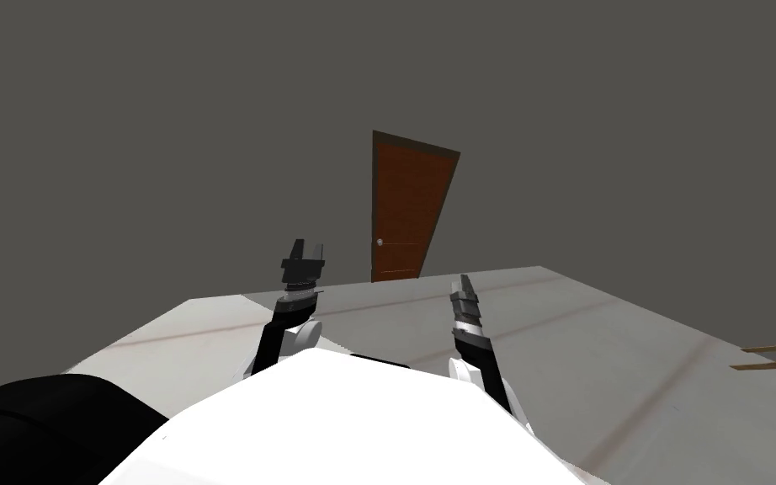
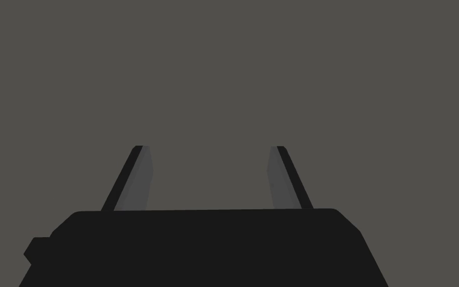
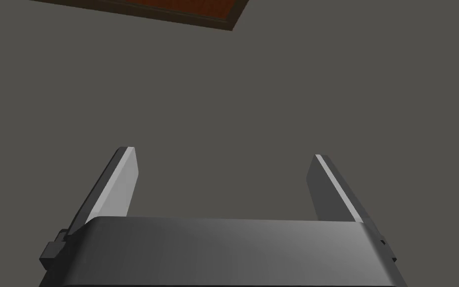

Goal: Pull the door open

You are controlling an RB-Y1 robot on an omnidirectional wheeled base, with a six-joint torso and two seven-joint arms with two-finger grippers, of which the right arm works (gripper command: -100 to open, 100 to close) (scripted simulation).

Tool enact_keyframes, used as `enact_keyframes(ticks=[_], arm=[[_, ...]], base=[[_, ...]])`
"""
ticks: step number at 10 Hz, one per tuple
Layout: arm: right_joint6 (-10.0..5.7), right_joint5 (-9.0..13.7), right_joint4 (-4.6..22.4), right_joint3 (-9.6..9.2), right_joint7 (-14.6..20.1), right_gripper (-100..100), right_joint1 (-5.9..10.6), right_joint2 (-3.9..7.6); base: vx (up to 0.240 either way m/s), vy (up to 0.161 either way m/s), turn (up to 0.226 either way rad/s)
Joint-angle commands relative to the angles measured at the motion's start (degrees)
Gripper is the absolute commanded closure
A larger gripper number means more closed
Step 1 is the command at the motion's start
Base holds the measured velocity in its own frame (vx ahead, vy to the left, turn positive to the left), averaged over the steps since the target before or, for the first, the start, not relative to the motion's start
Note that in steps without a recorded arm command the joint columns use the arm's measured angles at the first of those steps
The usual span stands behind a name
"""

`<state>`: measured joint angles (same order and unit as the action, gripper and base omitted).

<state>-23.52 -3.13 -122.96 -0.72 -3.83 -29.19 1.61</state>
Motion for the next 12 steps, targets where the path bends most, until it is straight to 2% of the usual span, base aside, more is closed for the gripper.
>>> enact_keyframes(ticks=[1,7,10,12], arm=[[-1.07,-0.74,1.95,0.06,-1.71,-100,0.32,0.68],[-4.46,-3.59,9.25,0.3,-7.92,-100,1.96,2.62],[-5.59,-4.53,11.68,0.38,-9.99,-100,2.5,3.17],[-6.82,-5.56,14.3,0.47,-12.22,-100,3.09,3.68]], base=[[0.18,0.11,0.001],[0.145,0.105,0.002],[0.113,0.101,0.001],[0.141,0.094,0.001]])
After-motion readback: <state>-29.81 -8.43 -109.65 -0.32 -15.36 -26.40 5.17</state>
